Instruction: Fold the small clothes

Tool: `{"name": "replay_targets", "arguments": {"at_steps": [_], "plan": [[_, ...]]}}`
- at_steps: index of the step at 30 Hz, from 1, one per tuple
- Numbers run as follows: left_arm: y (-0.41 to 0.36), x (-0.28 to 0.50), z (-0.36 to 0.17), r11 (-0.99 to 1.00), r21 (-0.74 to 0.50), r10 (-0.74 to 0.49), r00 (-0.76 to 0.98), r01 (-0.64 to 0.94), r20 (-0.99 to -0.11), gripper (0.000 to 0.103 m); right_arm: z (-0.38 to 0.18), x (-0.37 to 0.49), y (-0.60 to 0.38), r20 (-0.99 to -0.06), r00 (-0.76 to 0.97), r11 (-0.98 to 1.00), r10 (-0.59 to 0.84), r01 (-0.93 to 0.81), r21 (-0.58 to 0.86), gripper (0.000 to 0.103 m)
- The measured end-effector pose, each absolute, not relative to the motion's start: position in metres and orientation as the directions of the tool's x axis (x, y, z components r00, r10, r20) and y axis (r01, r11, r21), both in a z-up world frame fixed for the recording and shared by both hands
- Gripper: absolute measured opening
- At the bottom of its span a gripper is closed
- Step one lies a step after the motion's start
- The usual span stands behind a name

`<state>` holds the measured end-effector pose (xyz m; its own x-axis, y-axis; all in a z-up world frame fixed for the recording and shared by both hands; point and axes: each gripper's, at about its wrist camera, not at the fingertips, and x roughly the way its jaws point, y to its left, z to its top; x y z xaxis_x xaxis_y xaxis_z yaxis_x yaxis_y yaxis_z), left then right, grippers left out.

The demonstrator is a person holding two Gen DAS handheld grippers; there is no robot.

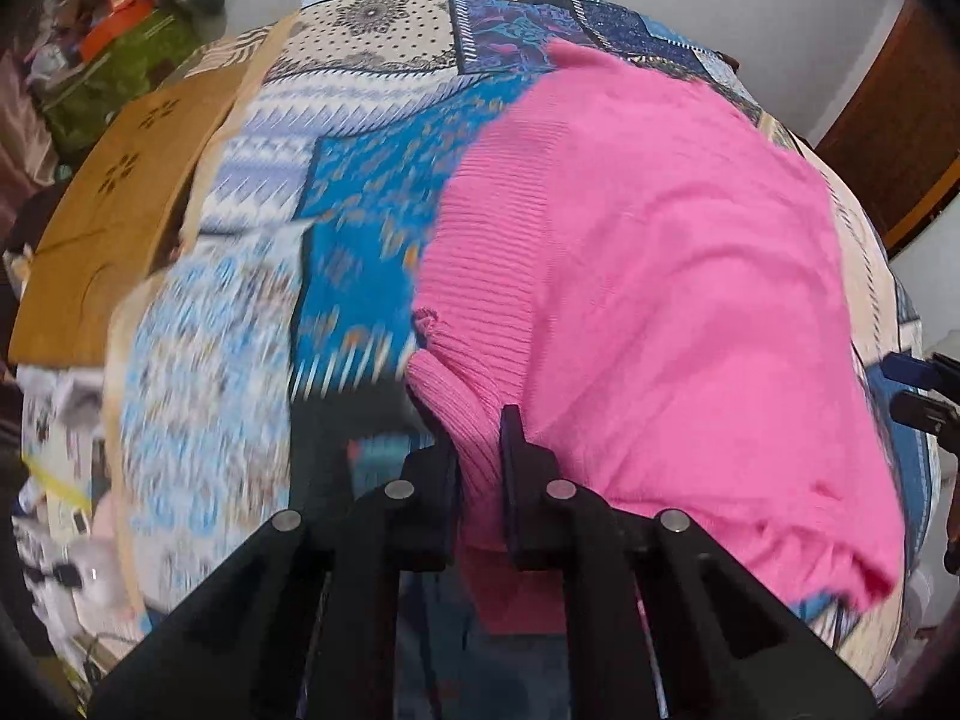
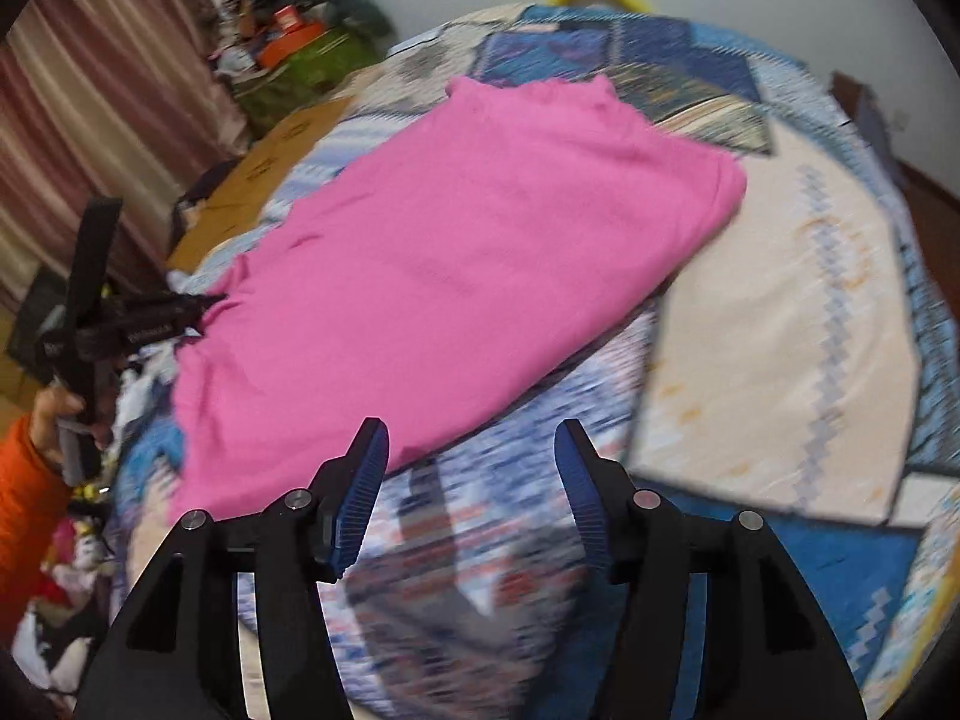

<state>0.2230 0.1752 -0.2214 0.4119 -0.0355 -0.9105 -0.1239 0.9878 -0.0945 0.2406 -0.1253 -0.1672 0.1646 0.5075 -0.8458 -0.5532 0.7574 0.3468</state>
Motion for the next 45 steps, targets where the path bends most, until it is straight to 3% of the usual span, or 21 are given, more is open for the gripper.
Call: {"name": "replay_targets", "arguments": {"at_steps": [8, 11, 12, 16, 19, 21, 23, 26, 29, 31, 34, 38, 43, 45], "plan": [[0.161, 0.162, -0.204, 0.969, -0.213, -0.139, 0.438, -0.124, -0.888, 0.011, -0.176, 0.213, -0.1, -0.836, 0.051, 0.707, 0.546, -0.563, 0.428, 0.053], [0.15, 0.152, -0.2, 0.969, -0.22, -0.146, 0.45, -0.116, -0.881, 0.011, -0.18, 0.208, -0.098, -0.849, 0.073, 0.708, 0.523, -0.592, 0.385, 0.027], [0.147, 0.149, -0.199, 0.969, -0.219, -0.144, 0.456, -0.117, -0.878, 0.011, -0.18, 0.209, -0.099, -0.849, 0.074, 0.706, 0.523, -0.597, 0.382, 0.01], [0.135, 0.145, -0.193, 0.976, -0.194, -0.123, 0.477, -0.102, -0.87, 0.013, -0.182, 0.209, -0.107, -0.866, 0.117, 0.726, 0.486, -0.605, 0.325, 0.005], [0.13, 0.141, -0.188, 0.981, -0.166, -0.099, 0.486, -0.097, -0.868, 0.029, -0.185, 0.208, -0.116, -0.876, 0.151, 0.749, 0.457, -0.597, 0.288, 0.004], [0.13, 0.136, -0.184, 0.985, -0.133, -0.062, 0.498, -0.108, -0.865, 0.049, -0.184, 0.207, -0.122, -0.886, 0.182, 0.765, 0.427, -0.595, 0.247, 0.004], [0.132, 0.132, -0.18, 0.988, -0.101, -0.026, 0.504, -0.121, -0.863, 0.055, -0.183, 0.211, -0.129, -0.893, 0.211, 0.789, 0.397, -0.576, 0.215, 0.004], [0.138, 0.125, -0.174, 0.991, -0.062, 0.008, 0.506, -0.122, -0.863, 0.055, -0.17, 0.21, -0.146, -0.892, 0.243, 0.798, 0.382, -0.573, 0.186, 0.005], [0.142, 0.114, -0.165, 0.994, -0.034, 0.028, 0.519, -0.109, -0.854, 0.058, -0.148, 0.202, -0.153, -0.87, 0.25, 0.775, 0.425, -0.597, 0.207, 0.012], [0.142, 0.106, -0.159, 0.996, -0.025, 0.025, 0.531, -0.086, -0.847, 0.064, -0.133, 0.193, -0.151, -0.856, 0.269, 0.752, 0.44, -0.632, 0.188, 0.041], [0.135, 0.094, -0.157, 0.999, -0.007, 0.023, 0.538, -0.053, -0.843, 0.07, -0.113, 0.172, -0.14, -0.827, 0.301, 0.695, 0.474, -0.705, 0.141, 0.067], [0.12, 0.086, -0.169, 1.0, 0.013, 0.012, 0.508, 0.0, -0.861, 0.081, -0.116, 0.153, -0.122, -0.837, 0.257, 0.628, 0.483, -0.768, 0.126, 0.07], [0.103, 0.084, -0.186, 0.998, 0.055, 0.028, 0.483, 0.041, -0.875, 0.081, -0.149, 0.141, -0.103, -0.877, 0.178, 0.591, 0.446, -0.795, 0.139, 0.07], [0.095, 0.087, -0.184, 0.995, 0.079, 0.036, 0.507, 0.062, -0.861, 0.086, -0.159, 0.141, -0.099, -0.889, 0.168, 0.592, 0.427, -0.795, 0.134, 0.069]]}}
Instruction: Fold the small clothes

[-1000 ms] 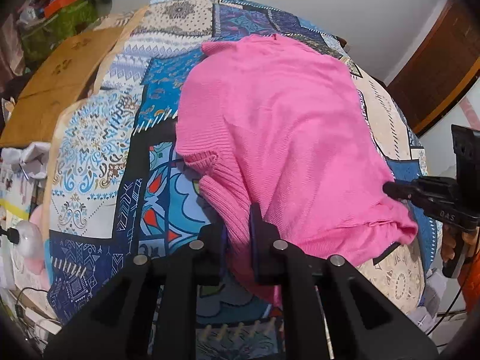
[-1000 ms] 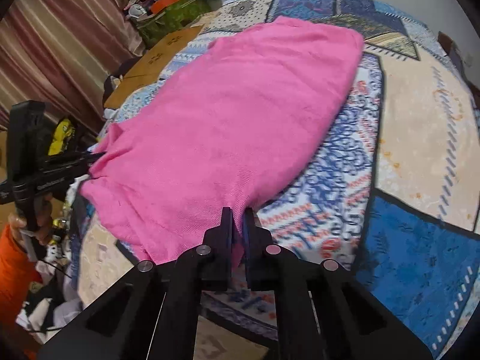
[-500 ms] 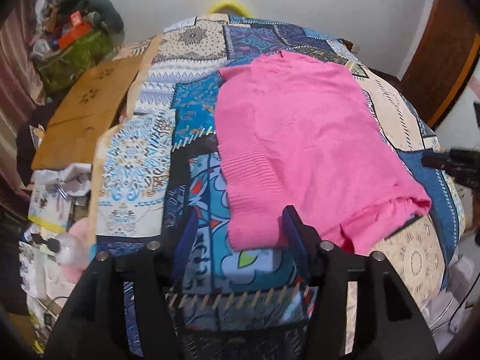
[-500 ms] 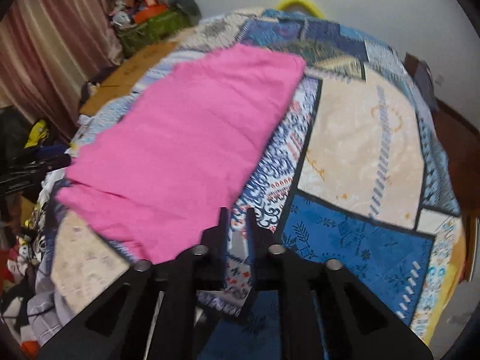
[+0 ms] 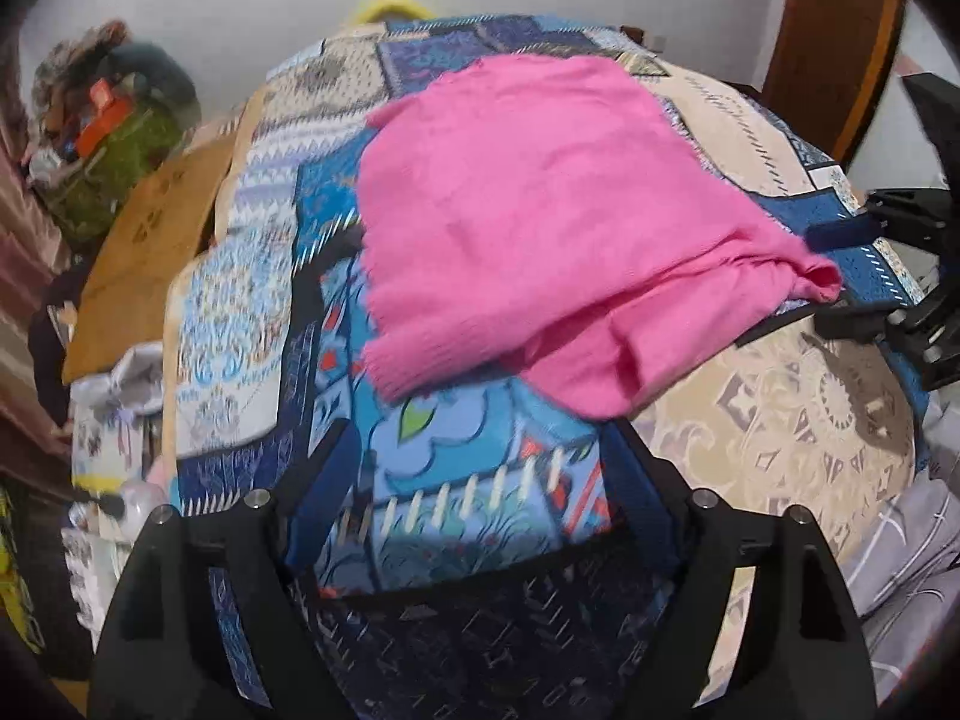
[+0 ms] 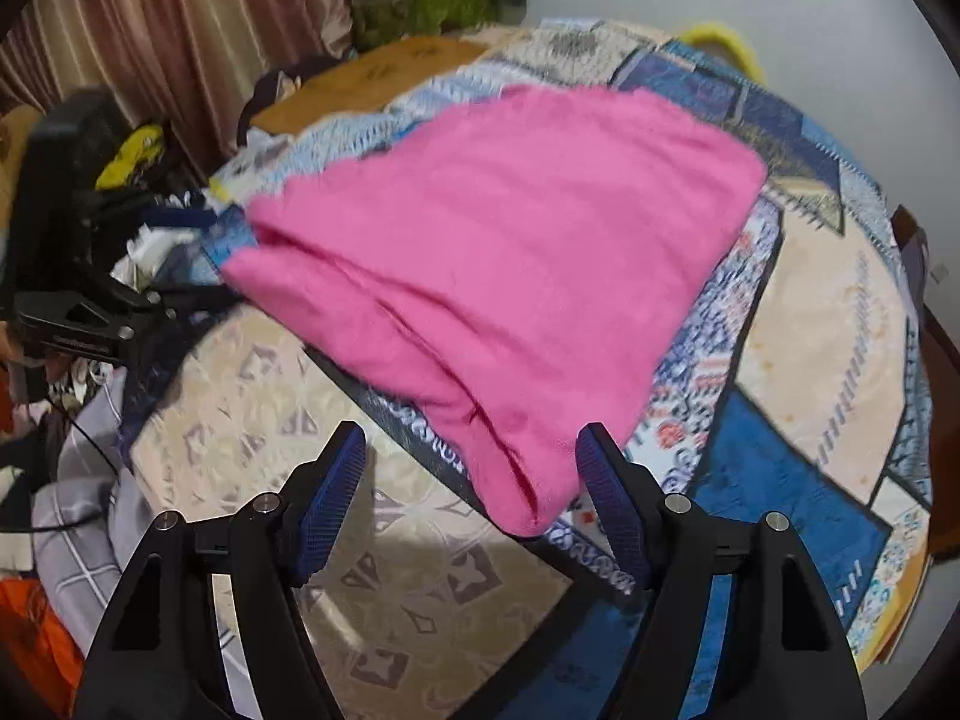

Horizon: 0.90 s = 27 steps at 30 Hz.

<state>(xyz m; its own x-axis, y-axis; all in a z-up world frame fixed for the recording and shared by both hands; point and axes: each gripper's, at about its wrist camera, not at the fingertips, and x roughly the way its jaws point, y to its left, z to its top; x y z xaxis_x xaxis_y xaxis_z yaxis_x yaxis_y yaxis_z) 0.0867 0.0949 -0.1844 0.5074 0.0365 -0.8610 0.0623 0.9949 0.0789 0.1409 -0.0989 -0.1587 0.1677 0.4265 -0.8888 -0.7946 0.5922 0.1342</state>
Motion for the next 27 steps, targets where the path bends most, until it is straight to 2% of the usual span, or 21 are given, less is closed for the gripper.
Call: {"name": "replay_targets", "arguments": {"at_steps": [3, 5, 7, 8, 9, 10, 12, 13, 14, 15, 19, 27], "plan": [[0.084, 0.097, -0.184, 0.991, 0.102, 0.04, 0.524, 0.09, -0.851, 0.091, -0.165, 0.145, -0.097, -0.89, 0.161, 0.602, 0.428, -0.785, 0.148, 0.068], [0.076, 0.105, -0.186, 0.986, 0.124, 0.043, 0.541, 0.114, -0.84, 0.091, -0.167, 0.151, -0.097, -0.881, 0.156, 0.612, 0.447, -0.771, 0.174, 0.058], [0.069, 0.113, -0.185, 0.981, 0.144, 0.047, 0.564, 0.129, -0.825, 0.091, -0.166, 0.154, -0.096, -0.877, 0.159, 0.617, 0.452, -0.766, 0.179, 0.043], [0.067, 0.116, -0.184, 0.98, 0.146, 0.044, 0.571, 0.135, -0.82, 0.087, -0.166, 0.156, -0.095, -0.876, 0.159, 0.618, 0.456, -0.765, 0.183, 0.038], [0.066, 0.12, -0.184, 0.98, 0.138, 0.03, 0.577, 0.144, -0.816, 0.075, -0.165, 0.155, -0.095, -0.875, 0.16, 0.617, 0.458, -0.765, 0.183, 0.028], [0.064, 0.123, -0.183, 0.979, 0.118, 0.003, 0.574, 0.164, -0.819, 0.067, -0.165, 0.156, -0.095, -0.874, 0.161, 0.615, 0.458, -0.767, 0.18, 0.019], [0.063, 0.13, -0.182, 0.978, 0.082, -0.039, 0.558, 0.191, -0.829, 0.034, -0.162, 0.158, -0.094, -0.874, 0.163, 0.605, 0.458, -0.777, 0.172, 0.011], [0.06, 0.135, -0.181, 0.978, 0.092, -0.029, 0.557, 0.188, -0.83, 0.029, -0.161, 0.159, -0.095, -0.87, 0.16, 0.604, 0.466, -0.776, 0.181, 0.01], [0.059, 0.137, -0.181, 0.977, 0.103, -0.017, 0.557, 0.184, -0.83, 0.02, -0.158, 0.162, -0.096, -0.865, 0.157, 0.604, 0.477, -0.773, 0.193, 0.01], [0.06, 0.141, -0.18, 0.978, 0.103, -0.016, 0.554, 0.182, -0.832, 0.017, -0.156, 0.164, -0.097, -0.86, 0.161, 0.606, 0.484, -0.77, 0.197, 0.01], [0.067, 0.16, -0.166, 0.985, 0.067, -0.036, 0.563, 0.162, -0.826, 0.014, -0.137, 0.178, -0.1, -0.83, 0.189, 0.613, 0.525, -0.761, 0.214, 0.009], [0.087, 0.22, -0.104, 0.994, 0.016, -0.059, 0.639, 0.111, -0.767, 0.013, -0.089, 0.225, -0.095, -0.774, 0.289, 0.636, 0.563, -0.749, 0.183, 0.009]]}}
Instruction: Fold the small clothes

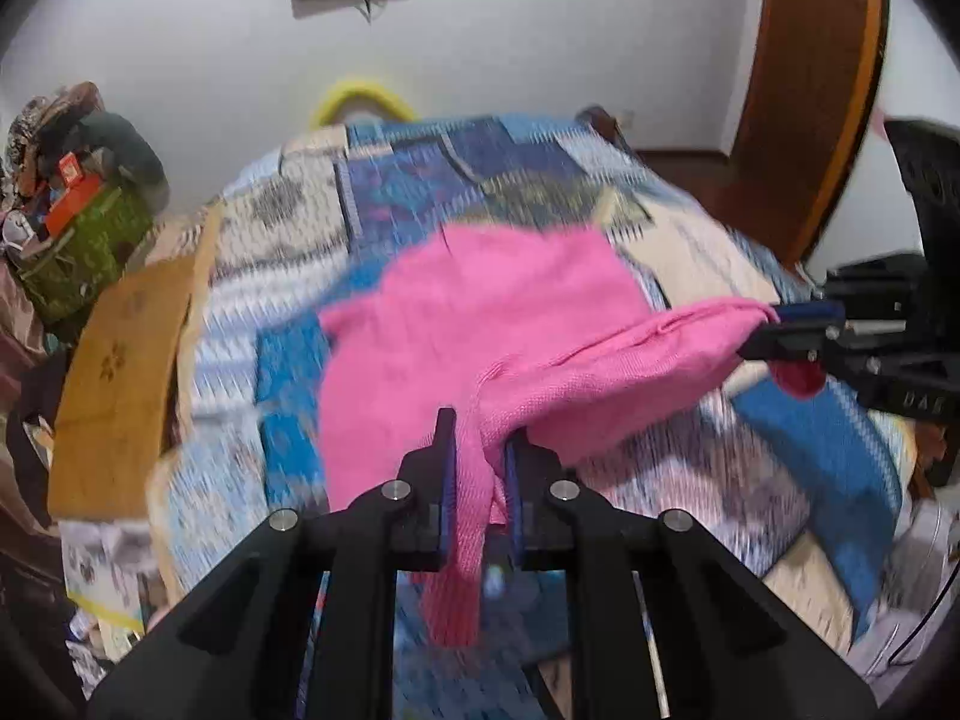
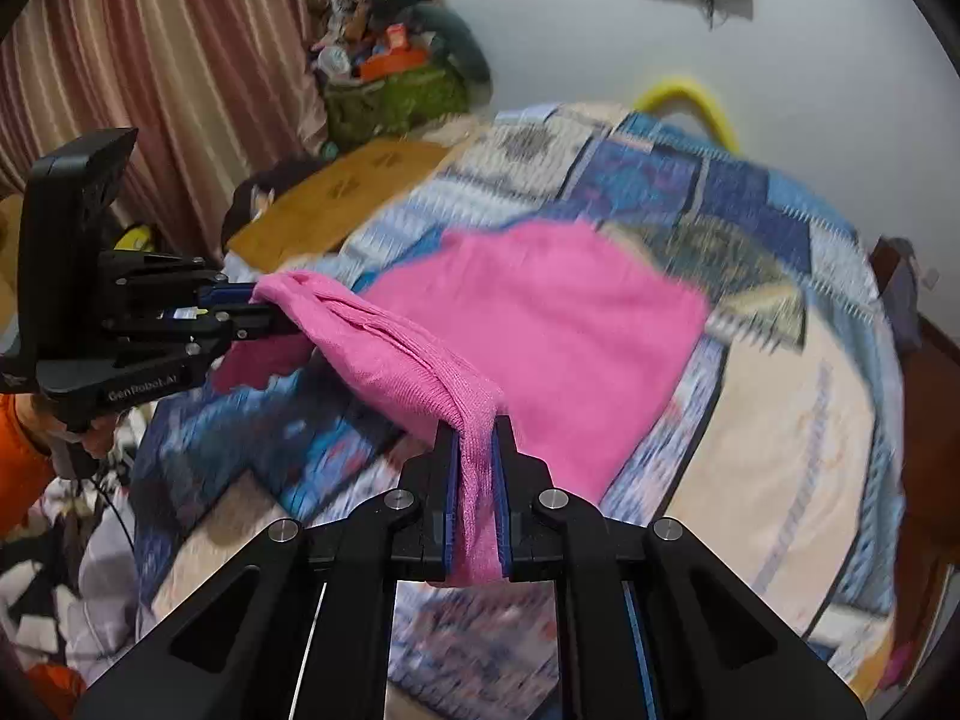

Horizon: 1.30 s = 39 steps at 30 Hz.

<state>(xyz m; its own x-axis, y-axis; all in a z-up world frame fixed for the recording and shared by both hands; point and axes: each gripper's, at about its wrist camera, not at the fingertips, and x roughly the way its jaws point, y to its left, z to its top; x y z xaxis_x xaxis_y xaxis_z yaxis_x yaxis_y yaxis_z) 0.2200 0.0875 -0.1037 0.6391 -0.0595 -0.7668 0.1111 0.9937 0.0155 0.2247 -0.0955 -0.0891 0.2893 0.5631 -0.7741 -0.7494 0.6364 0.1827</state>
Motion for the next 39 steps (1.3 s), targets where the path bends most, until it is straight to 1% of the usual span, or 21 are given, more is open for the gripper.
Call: {"name": "replay_targets", "arguments": {"at_steps": [4, 9, 12, 17, 22, 23, 24, 26, 28, 30, 32, 33, 34, 36, 39], "plan": [[0.097, 0.265, -0.082, 0.995, -0.001, -0.064, 0.657, 0.096, -0.751, 0.012, -0.075, 0.257, -0.09, -0.754, 0.34, 0.667, 0.562, -0.725, 0.17, 0.009], [0.108, 0.32, -0.085, 0.996, 0.003, -0.052, 0.643, 0.084, -0.764, 0.011, -0.079, 0.305, -0.078, -0.751, 0.363, 0.701, 0.552, -0.689, 0.183, 0.009], [0.117, 0.354, -0.101, 0.997, -0.007, -0.052, 0.623, 0.075, -0.78, 0.01, -0.092, 0.332, -0.065, -0.77, 0.363, 0.715, 0.524, -0.68, 0.166, 0.009], [0.134, 0.405, -0.143, 0.998, -0.029, -0.055, 0.587, 0.054, -0.808, 0.01, -0.125, 0.377, -0.047, -0.801, 0.351, 0.736, 0.484, -0.659, 0.156, 0.009], [0.145, 0.437, -0.177, 0.998, -0.047, -0.064, 0.562, 0.045, -0.824, 0.011, -0.153, 0.402, -0.038, -0.82, 0.35, 0.747, 0.453, -0.652, 0.134, 0.009], [0.145, 0.441, -0.182, 0.998, -0.04, -0.058, 0.555, 0.043, -0.83, 0.014, -0.158, 0.405, -0.038, -0.823, 0.359, 0.752, 0.441, -0.648, 0.12, 0.009], [0.147, 0.443, -0.184, 0.999, -0.029, -0.044, 0.549, 0.036, -0.834, 0.022, -0.161, 0.407, -0.038, -0.823, 0.363, 0.754, 0.437, -0.647, 0.115, 0.01], [0.155, 0.443, -0.186, 1.0, -0.009, -0.004, 0.557, -0.006, -0.83, 0.033, -0.165, 0.408, -0.04, -0.829, 0.384, 0.765, 0.407, -0.639, 0.079, 0.02], [0.166, 0.44, -0.183, 0.999, 0.002, 0.03, 0.568, -0.05, -0.822, 0.041, -0.166, 0.409, -0.046, -0.833, 0.415, 0.781, 0.367, -0.624, 0.034, 0.04], [0.18, 0.434, -0.179, 0.996, -0.013, 0.043, 0.573, -0.092, -0.818, 0.052, -0.161, 0.408, -0.058, -0.825, 0.431, 0.799, 0.365, -0.601, 0.039, 0.044], [0.197, 0.423, -0.176, 0.99, -0.066, 0.016, 0.573, -0.122, -0.82, 0.057, -0.157, 0.407, -0.071, -0.822, 0.414, 0.808, 0.39, -0.583, 0.09, 0.044], [0.204, 0.418, -0.175, 0.986, -0.092, 0.002, 0.57, -0.136, -0.822, 0.059, -0.154, 0.405, -0.079, -0.822, 0.401, 0.811, 0.404, -0.572, 0.12, 0.047], [0.211, 0.411, -0.175, 0.982, -0.116, -0.011, 0.564, -0.152, -0.826, 0.06, -0.152, 0.403, -0.086, -0.821, 0.389, 0.814, 0.418, -0.561, 0.148, 0.052], [0.221, 0.397, -0.178, 0.973, -0.151, -0.033, 0.546, -0.173, -0.837, 0.063, -0.149, 0.397, -0.097, -0.812, 0.378, 0.817, 0.444, -0.544, 0.193, 0.056], [0.232, 0.377, -0.19, 0.956, -0.21, -0.079, 0.506, -0.207, -0.859, 0.064, -0.151, 0.386, -0.106, -0.82, 0.348, 0.817, 0.454, -0.53, 0.227, 0.056]]}}
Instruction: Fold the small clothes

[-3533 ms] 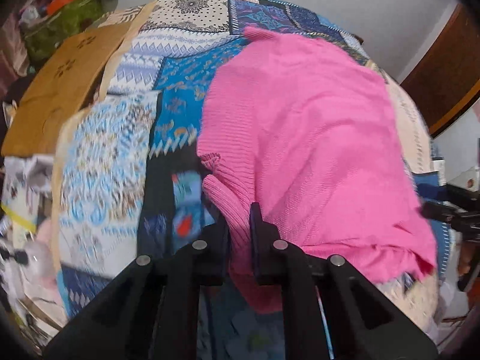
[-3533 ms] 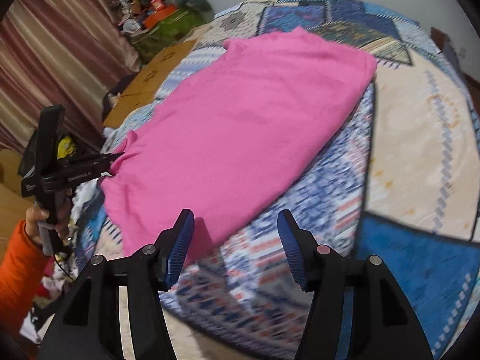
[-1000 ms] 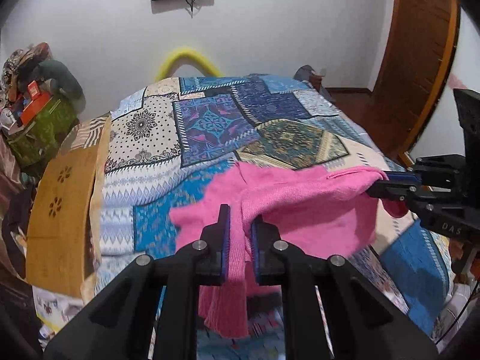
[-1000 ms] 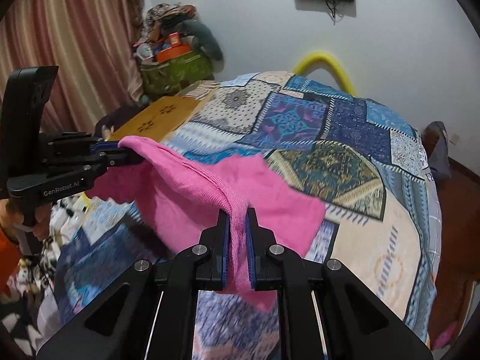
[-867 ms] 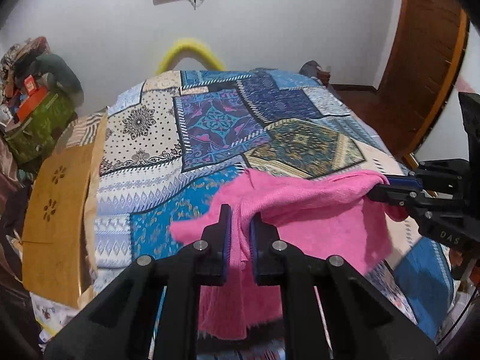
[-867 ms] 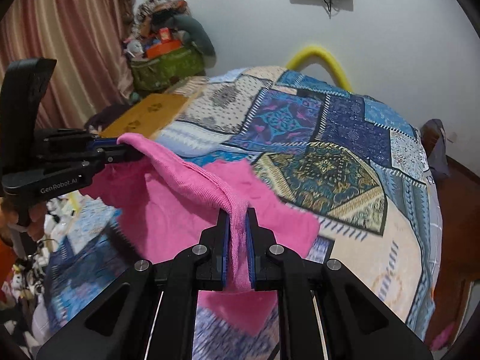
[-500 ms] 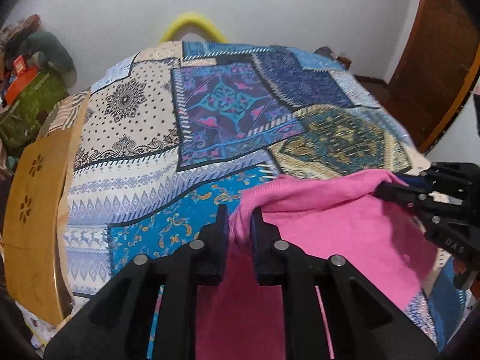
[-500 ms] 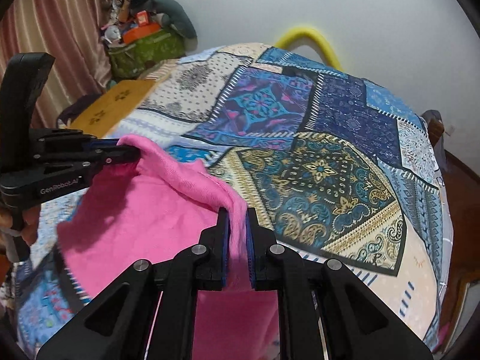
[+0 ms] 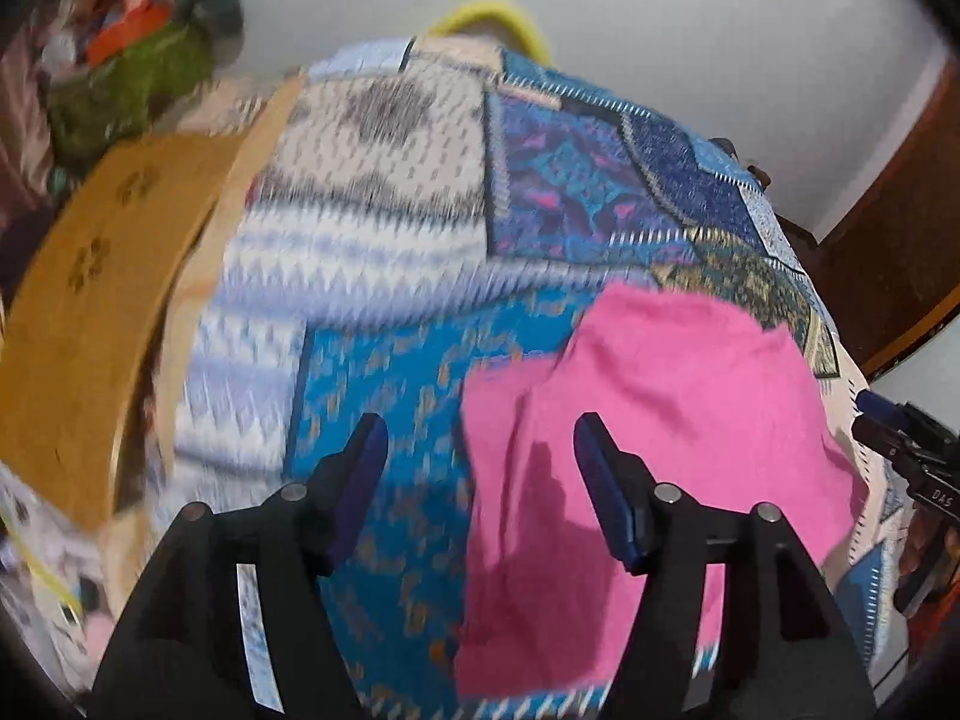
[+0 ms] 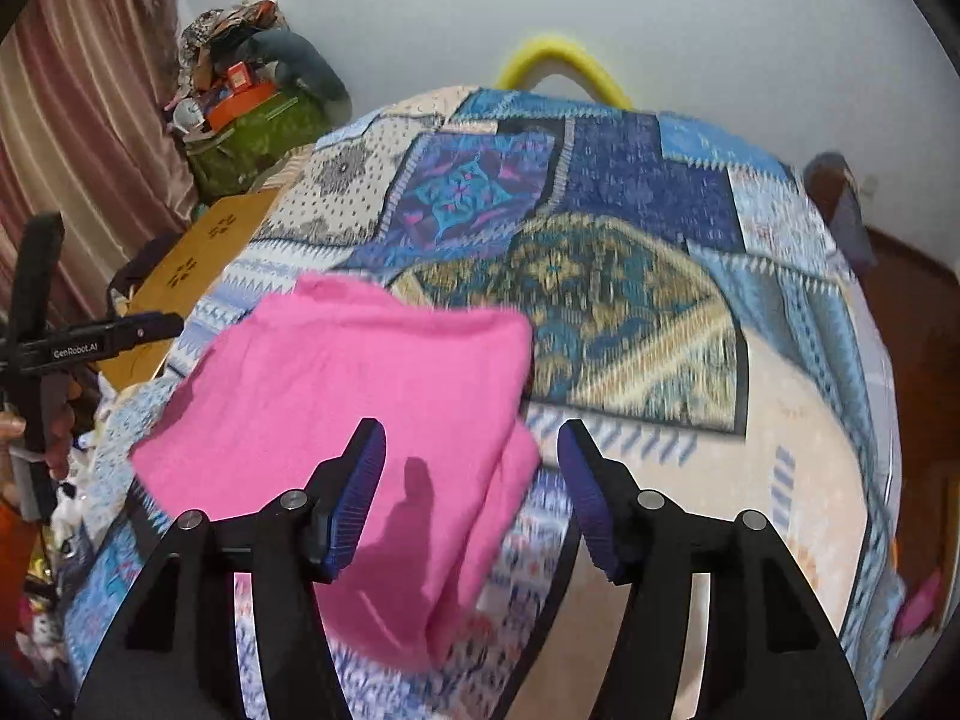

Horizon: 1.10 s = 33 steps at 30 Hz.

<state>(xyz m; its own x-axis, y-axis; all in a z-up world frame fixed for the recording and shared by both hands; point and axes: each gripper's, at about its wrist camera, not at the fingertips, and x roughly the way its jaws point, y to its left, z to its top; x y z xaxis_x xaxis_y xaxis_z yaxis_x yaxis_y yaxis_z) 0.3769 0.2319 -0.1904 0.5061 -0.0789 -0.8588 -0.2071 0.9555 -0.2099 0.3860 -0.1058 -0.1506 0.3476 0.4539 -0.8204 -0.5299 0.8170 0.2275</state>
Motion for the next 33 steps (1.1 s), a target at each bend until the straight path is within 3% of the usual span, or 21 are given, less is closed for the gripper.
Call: {"name": "replay_targets", "arguments": {"at_steps": [8, 17, 19, 21, 24, 33], "plan": [[0.231, 0.359, -0.231, 0.866, -0.431, -0.29, 0.446, -0.255, -0.847, 0.064, -0.179, 0.378, -0.118, -0.819, 0.252, 0.815, 0.515, -0.439, 0.377, 0.056], [0.222, 0.387, -0.242, 0.795, -0.548, -0.379, 0.493, -0.261, -0.784, 0.064, -0.197, 0.392, -0.105, -0.785, 0.224, 0.788, 0.578, -0.404, 0.465, 0.054], [0.218, 0.391, -0.24, 0.799, -0.552, -0.384, 0.505, -0.239, -0.773, 0.055, -0.198, 0.392, -0.099, -0.787, 0.232, 0.789, 0.572, -0.417, 0.451, 0.044], [0.212, 0.392, -0.238, 0.821, -0.527, -0.366, 0.506, -0.22, -0.781, 0.027, -0.197, 0.391, -0.094, -0.785, 0.243, 0.788, 0.569, -0.435, 0.437, 0.032], [0.203, 0.39, -0.23, 0.861, -0.473, -0.32, 0.522, -0.188, -0.791, 0.02, -0.193, 0.387, -0.089, -0.779, 0.243, 0.774, 0.578, -0.466, 0.429, 0.018], [0.19, 0.347, -0.154, 0.917, -0.385, -0.241, 0.624, -0.105, -0.744, 0.017, -0.137, 0.355, -0.09, -0.727, 0.305, 0.734, 0.615, -0.558, 0.387, 0.014]]}}
